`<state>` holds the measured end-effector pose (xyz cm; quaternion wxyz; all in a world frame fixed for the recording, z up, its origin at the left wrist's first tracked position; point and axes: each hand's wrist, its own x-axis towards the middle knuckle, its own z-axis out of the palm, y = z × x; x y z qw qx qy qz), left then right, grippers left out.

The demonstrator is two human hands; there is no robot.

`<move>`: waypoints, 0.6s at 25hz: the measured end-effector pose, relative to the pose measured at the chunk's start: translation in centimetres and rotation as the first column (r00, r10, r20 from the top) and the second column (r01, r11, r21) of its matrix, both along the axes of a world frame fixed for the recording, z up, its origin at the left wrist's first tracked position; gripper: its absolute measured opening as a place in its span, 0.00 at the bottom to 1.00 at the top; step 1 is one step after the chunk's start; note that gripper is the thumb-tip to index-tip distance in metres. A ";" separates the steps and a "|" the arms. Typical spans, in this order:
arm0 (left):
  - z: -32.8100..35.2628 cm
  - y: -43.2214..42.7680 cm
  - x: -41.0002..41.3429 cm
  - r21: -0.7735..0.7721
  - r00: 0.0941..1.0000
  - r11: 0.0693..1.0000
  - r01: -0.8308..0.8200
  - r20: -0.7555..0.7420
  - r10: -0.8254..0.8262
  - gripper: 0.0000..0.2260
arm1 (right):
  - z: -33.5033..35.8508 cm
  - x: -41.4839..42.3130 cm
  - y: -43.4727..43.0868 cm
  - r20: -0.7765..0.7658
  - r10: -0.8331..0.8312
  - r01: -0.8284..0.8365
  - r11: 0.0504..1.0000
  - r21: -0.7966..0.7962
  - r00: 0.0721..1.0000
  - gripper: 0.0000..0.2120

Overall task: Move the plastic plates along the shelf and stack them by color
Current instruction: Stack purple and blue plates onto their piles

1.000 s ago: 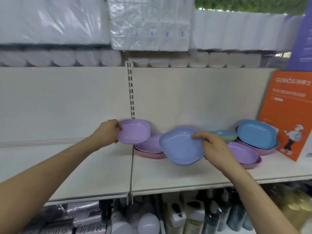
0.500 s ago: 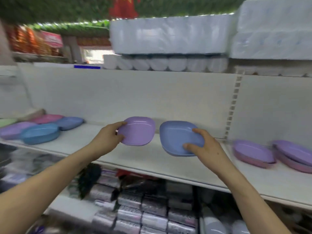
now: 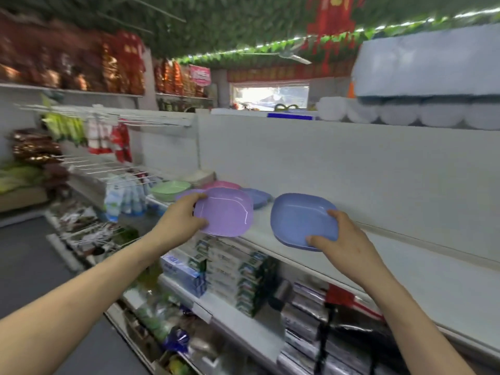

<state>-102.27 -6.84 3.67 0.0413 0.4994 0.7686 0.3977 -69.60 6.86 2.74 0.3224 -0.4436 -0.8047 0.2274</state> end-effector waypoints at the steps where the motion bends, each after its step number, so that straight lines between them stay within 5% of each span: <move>1: -0.1 -0.4 -1.9 0.007 1.000 1.000 -0.017 0.022 0.017 0.30 | 0.2 -2.0 0.5 0.010 0.008 -0.008 1.000 0.008 1.000 0.40; 9: 0.0 2.5 -16.9 0.053 0.990 0.989 -0.138 0.006 0.137 0.29 | 0.1 -18.3 7.3 0.052 0.048 -0.050 0.998 0.035 0.997 0.36; 15: 2.8 9.6 -25.7 0.077 0.996 0.995 -0.061 -0.063 0.066 0.26 | 0.9 -26.9 12.9 0.041 -0.018 0.018 1.000 0.005 0.999 0.37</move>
